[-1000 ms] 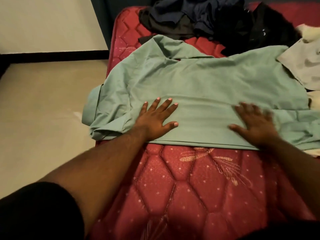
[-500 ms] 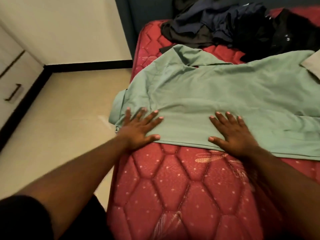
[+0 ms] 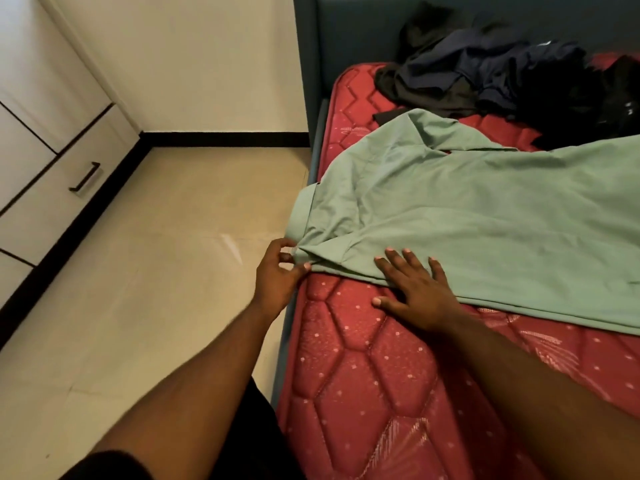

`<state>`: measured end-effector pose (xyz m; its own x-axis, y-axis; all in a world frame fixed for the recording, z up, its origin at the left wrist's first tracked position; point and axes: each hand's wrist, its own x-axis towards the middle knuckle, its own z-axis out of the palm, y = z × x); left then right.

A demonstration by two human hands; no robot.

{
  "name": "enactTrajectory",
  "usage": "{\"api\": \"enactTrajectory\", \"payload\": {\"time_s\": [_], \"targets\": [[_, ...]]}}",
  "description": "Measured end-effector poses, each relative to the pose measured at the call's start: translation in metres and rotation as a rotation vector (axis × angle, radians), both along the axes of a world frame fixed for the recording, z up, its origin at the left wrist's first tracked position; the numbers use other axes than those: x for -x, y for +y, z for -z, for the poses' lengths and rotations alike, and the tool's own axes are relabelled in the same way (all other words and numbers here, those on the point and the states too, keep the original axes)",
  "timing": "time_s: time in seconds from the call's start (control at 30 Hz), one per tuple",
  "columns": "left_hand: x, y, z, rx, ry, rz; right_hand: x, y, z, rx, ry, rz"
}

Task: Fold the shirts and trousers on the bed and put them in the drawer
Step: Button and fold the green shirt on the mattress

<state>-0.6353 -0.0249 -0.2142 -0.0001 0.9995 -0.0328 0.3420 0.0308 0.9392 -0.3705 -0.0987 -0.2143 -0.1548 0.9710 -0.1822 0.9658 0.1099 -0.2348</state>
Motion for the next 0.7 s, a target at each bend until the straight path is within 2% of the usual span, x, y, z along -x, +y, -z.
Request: {"api": "enactTrajectory", "payload": {"time_s": [0.1, 0.17, 0.33, 0.43, 0.5, 0.53, 0.6, 0.67, 0.7], "targets": [[0.004, 0.019, -0.017, -0.004, -0.061, -0.081, 0.001, 0.000, 0.006, -0.011, -0.059, 0.002], [0.001, 0.027, -0.027, -0.010, -0.039, -0.098, -0.002, -0.001, 0.005, -0.003, -0.067, -0.011], [-0.010, 0.016, -0.029, 0.279, -0.130, -0.070, 0.001, 0.001, 0.002, 0.025, -0.082, -0.006], [-0.008, 0.023, -0.038, 0.267, -0.177, -0.071, 0.003, 0.001, -0.005, 0.061, -0.038, 0.012], [-0.004, 0.035, -0.045, 0.279, -0.234, -0.169, 0.010, 0.005, -0.011, -0.022, -0.014, 0.072], [-0.001, 0.042, -0.049, 0.301, -0.215, -0.182, 0.016, 0.011, -0.013, -0.099, 0.006, 0.101], [-0.001, 0.051, -0.052, 0.389, -0.029, -0.036, 0.035, 0.022, -0.015, -0.205, 0.072, 0.119], [-0.005, 0.057, -0.057, 0.432, 0.159, 0.120, 0.050, 0.030, -0.011, -0.204, 0.099, 0.096], [-0.006, 0.061, -0.059, 0.422, 0.196, 0.111, 0.054, 0.032, -0.007, -0.176, 0.087, 0.086]]}}
